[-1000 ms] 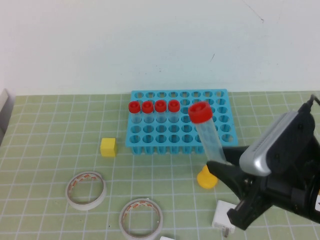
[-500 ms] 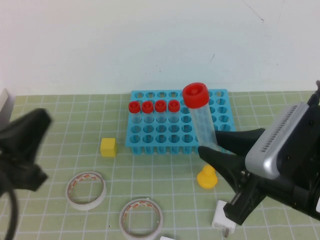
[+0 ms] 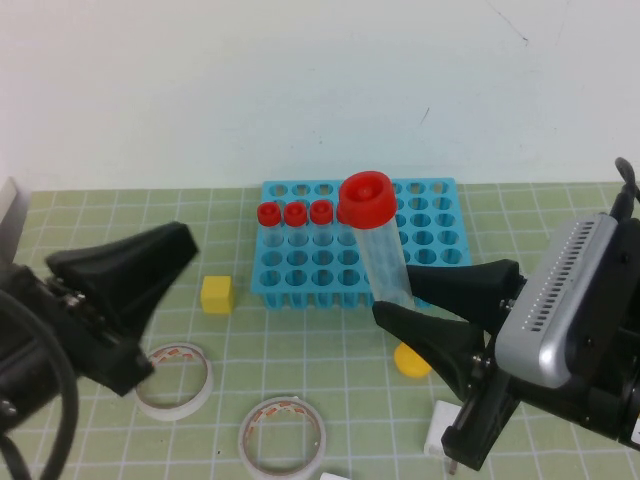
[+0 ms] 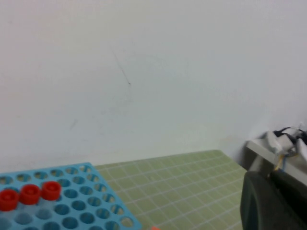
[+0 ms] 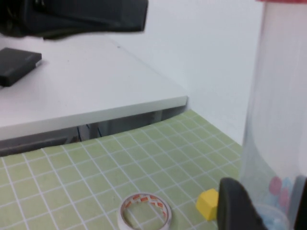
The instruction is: Place the test tubes
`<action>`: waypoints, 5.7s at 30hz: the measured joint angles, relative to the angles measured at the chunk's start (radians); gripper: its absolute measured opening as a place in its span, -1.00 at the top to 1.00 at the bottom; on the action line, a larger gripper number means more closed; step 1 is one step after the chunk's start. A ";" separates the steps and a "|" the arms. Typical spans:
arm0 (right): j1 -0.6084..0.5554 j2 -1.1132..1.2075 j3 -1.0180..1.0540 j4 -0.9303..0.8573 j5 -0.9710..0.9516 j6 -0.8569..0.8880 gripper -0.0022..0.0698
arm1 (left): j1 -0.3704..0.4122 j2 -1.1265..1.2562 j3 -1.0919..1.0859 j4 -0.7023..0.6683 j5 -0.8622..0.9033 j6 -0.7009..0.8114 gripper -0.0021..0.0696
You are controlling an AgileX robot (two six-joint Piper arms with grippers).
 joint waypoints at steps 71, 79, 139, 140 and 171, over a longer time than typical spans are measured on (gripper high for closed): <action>0.002 0.174 0.000 -0.141 -0.146 0.185 0.30 | -0.414 0.243 -0.067 -0.370 -0.025 0.457 0.19; 0.006 0.176 0.000 -0.187 -0.150 0.290 0.30 | -0.414 0.243 -0.067 -0.370 -0.025 0.493 0.20; 0.002 -0.778 0.200 0.428 1.231 -0.566 0.94 | -0.414 0.246 -0.067 -0.406 0.105 0.728 0.20; 0.002 -0.782 0.200 0.428 1.233 -0.570 0.94 | -0.414 0.246 -0.067 -0.406 0.107 0.728 0.20; 0.002 -0.799 0.199 0.439 1.244 -0.573 0.94 | -0.414 0.246 -0.067 -0.633 0.109 0.892 0.20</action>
